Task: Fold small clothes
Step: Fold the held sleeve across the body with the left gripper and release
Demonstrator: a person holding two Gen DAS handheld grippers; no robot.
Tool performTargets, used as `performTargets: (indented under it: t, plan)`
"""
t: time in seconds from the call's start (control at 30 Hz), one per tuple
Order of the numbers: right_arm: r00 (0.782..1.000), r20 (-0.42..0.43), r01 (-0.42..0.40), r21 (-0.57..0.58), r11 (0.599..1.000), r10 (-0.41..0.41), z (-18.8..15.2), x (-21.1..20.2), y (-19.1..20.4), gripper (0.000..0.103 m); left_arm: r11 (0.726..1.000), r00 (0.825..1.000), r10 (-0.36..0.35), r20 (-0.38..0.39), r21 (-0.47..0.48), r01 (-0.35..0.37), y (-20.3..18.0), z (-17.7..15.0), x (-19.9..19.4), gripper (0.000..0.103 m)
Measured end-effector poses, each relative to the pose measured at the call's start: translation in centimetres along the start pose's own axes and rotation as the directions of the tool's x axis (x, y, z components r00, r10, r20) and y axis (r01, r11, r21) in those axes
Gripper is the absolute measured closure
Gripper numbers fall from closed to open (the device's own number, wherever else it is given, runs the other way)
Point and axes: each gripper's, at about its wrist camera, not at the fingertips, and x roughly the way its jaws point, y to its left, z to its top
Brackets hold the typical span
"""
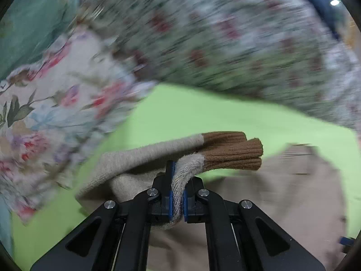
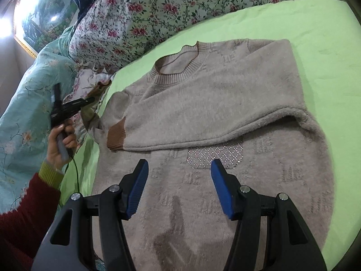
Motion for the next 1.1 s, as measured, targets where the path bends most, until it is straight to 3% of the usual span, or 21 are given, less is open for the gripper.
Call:
performTargets:
  t: [0.13, 0.3, 0.37, 0.53, 0.63, 0.77, 0.8, 0.83, 0.9, 1.03, 1.1]
  plan:
    - [1.0, 0.026, 0.002, 0.023, 1.0, -0.003, -0.5, -1.4, -0.5, 0.044, 0.982, 0.98, -0.188, 0.067, -0.006, 0.189, -7.0, -1.1, -4.1, 0.099]
    - [0.999, 0.041, 0.015, 0.054, 0.998, -0.017, -1.2, -2.7, -1.6, 0.044, 0.933, 0.931, -0.358, 0.066, 0.063, 0.354, -17.2, -4.0, -5.9, 0.099]
    - [0.999, 0.044, 0.025, 0.071, 0.997, -0.028, -1.4, -3.3, -2.1, 0.044, 0.914, 0.917, -0.398, 0.017, 0.088, 0.395, -20.8, -5.8, -5.3, 0.098]
    - [0.996, 0.07, 0.045, 0.091, 0.995, -0.052, -1.7, -4.9, -3.0, 0.044, 0.903, 0.909, -0.408, -0.088, 0.107, 0.416, -26.1, -9.5, -1.7, 0.098]
    - [0.995, 0.076, 0.055, 0.106, 0.993, -0.063, -1.7, -5.3, -3.6, 0.044, 0.902, 0.905, -0.398, -0.153, 0.116, 0.416, -27.3, -11.3, 1.4, 0.097]
    - [0.995, 0.083, 0.049, 0.122, 0.991, -0.059, -1.4, -5.2, -3.9, 0.044, 0.898, 0.891, -0.394, -0.224, 0.111, 0.425, -26.7, -13.0, 2.5, 0.09]
    - [0.995, 0.084, 0.045, 0.128, 0.991, -0.056, -1.3, -5.1, -3.9, 0.044, 0.895, 0.887, -0.396, -0.237, 0.116, 0.43, -26.3, -13.4, 2.2, 0.08]
    - [0.995, 0.085, 0.04, 0.135, 0.99, -0.052, -1.1, -4.9, -4.0, 0.044, 0.897, 0.888, -0.392, -0.241, 0.113, 0.427, -25.8, -13.7, 1.7, 0.061]
    - [0.995, 0.091, 0.021, 0.149, 0.989, -0.035, -0.6, -4.3, -4.2, 0.044, 0.906, 0.898, -0.379, -0.222, 0.11, 0.409, -24.3, -14.4, -0.1, 0.043]
    - [0.996, 0.093, -0.014, 0.18, 0.984, -0.002, 0.2, -2.9, -4.2, 0.044, 0.918, 0.911, -0.366, -0.192, 0.087, 0.387, -20.1, -15.5, -3.4, 0.041]
    - [0.996, 0.093, -0.015, 0.18, 0.984, -0.002, 0.9, -2.1, -4.1, 0.044, 0.941, 0.935, -0.318, -0.155, 0.066, 0.331, -16.7, -15.9, -5.0, 0.041]
